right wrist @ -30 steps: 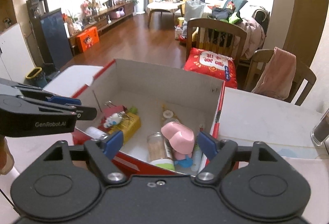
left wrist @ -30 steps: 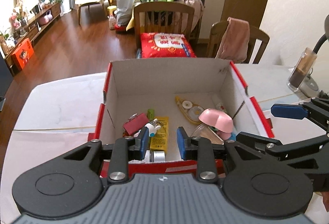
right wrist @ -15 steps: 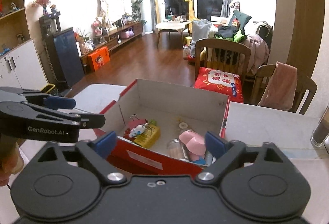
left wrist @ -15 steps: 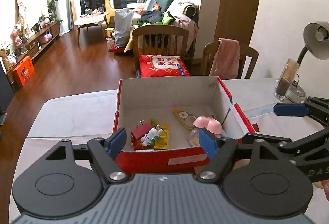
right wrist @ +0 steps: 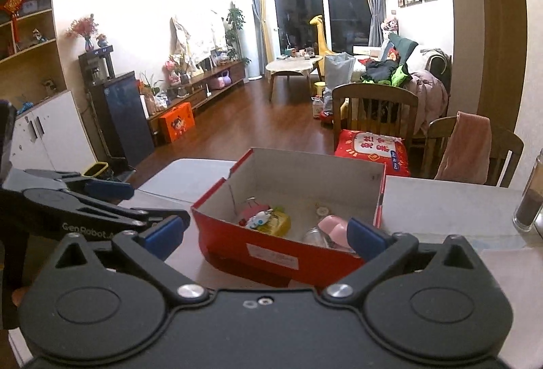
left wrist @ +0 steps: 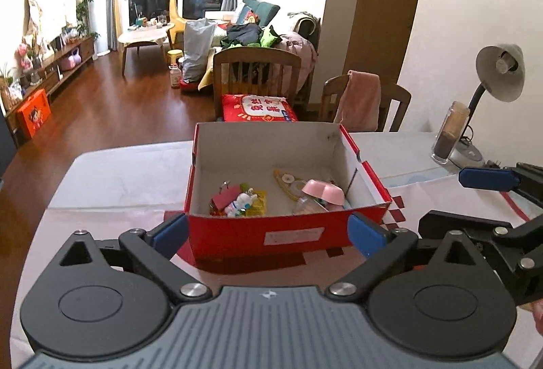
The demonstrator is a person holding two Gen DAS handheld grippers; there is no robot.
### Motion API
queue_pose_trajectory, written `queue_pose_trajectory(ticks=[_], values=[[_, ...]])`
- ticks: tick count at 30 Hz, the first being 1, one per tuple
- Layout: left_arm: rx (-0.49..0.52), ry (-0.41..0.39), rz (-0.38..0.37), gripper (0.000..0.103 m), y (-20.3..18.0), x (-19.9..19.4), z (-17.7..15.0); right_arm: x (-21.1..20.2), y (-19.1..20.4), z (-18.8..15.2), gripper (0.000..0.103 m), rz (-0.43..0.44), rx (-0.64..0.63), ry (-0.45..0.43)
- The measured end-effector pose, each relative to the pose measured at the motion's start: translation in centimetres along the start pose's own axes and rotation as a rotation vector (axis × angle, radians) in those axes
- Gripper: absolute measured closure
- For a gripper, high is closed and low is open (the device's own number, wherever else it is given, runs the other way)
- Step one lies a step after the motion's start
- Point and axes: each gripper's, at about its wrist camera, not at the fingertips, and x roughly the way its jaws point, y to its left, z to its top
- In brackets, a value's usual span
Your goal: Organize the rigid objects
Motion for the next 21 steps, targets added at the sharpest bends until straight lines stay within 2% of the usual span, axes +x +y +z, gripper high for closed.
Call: queue_pose_trajectory(ticks=[4, 12, 21], values=[[0.005, -0.004, 0.011, 0.002, -0.2, -1.3, -0.7, -1.2, 0.5, -0.4, 0.0, 0.001, 0.006, -0.01], [-0.045, -0.012, -0.031, 0.002, 0.1, -3.8, -1.8, -3.0, 1.3, -1.1, 0.0, -0.008, 0.025, -0.023], [-0.054, -0.028, 0.007, 0.002, 0.7, -5.8, -2.5, -4.8, 2.2, -2.6, 0.0, -0.037, 0.029, -0.017]])
